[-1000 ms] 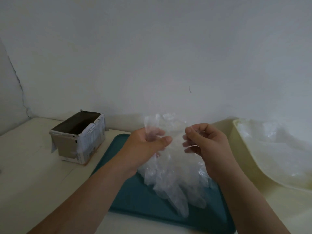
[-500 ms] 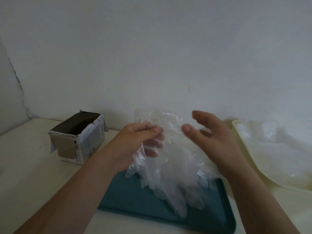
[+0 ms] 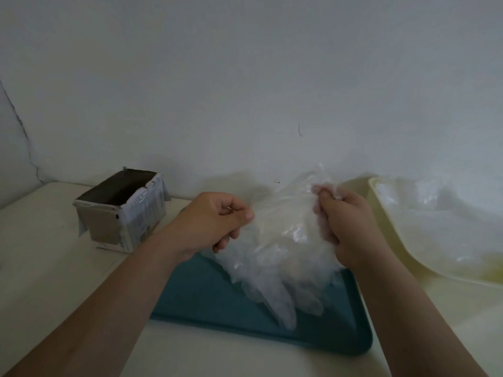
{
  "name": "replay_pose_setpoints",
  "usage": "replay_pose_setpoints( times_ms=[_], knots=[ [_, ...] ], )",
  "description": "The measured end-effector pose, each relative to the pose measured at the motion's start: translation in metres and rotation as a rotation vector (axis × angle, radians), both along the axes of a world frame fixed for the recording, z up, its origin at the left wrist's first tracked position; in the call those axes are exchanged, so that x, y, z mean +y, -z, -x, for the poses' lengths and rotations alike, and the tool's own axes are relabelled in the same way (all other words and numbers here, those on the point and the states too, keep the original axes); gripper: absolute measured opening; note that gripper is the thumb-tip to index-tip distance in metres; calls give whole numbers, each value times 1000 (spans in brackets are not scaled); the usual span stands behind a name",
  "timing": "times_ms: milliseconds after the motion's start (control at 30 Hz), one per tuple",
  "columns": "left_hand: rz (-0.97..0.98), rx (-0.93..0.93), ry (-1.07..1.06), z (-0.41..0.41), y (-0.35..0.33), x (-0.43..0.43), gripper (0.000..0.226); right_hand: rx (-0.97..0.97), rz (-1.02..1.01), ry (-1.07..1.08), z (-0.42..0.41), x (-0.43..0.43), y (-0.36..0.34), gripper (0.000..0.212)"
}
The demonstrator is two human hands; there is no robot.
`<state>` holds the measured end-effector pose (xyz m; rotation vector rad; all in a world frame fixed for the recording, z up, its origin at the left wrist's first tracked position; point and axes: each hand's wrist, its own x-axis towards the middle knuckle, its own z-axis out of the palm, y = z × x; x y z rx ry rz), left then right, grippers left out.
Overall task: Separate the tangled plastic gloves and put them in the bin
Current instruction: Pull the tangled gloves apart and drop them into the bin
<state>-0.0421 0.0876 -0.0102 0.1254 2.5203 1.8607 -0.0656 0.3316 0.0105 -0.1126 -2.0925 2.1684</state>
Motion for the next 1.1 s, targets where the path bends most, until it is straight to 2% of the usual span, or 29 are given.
replay_pose_setpoints(
  times_ms=[100, 233, 267, 367, 433, 567, 767, 867, 967, 1100],
  knots=[
    [95, 32, -29, 4, 2, -11, 12, -2, 30, 72, 0, 4, 0, 16],
    [456, 135, -187, 18, 15, -36, 20, 68, -74, 58, 0, 7, 1, 36],
    [533, 125, -211, 21, 17, -41, 27, 71, -87, 19, -1, 7, 1, 39],
    [781, -19, -174, 22, 24, -37, 60, 99, -145, -167, -5, 1, 0, 20],
    [855, -90, -121, 22, 31, -29, 60, 106, -135, -285, -7, -4, 2, 21],
    [662, -69, -87, 22, 37, -24, 28, 106, -93, -477, -12, -8, 4, 26],
    [363, 150, -149, 14, 7, -29, 12, 150, -396, -473, -12, -4, 5, 26],
    [245, 231, -172, 8, -5, -28, 3, 130, -445, -459, -13, -9, 6, 22],
    [286, 265, -137, 7, -8, -26, 10, 171, -502, -444, -12, -12, 10, 16],
    [504, 394, -154, 11, -3, -30, 14, 190, -629, -437, -12, -15, 14, 16]
  ],
)
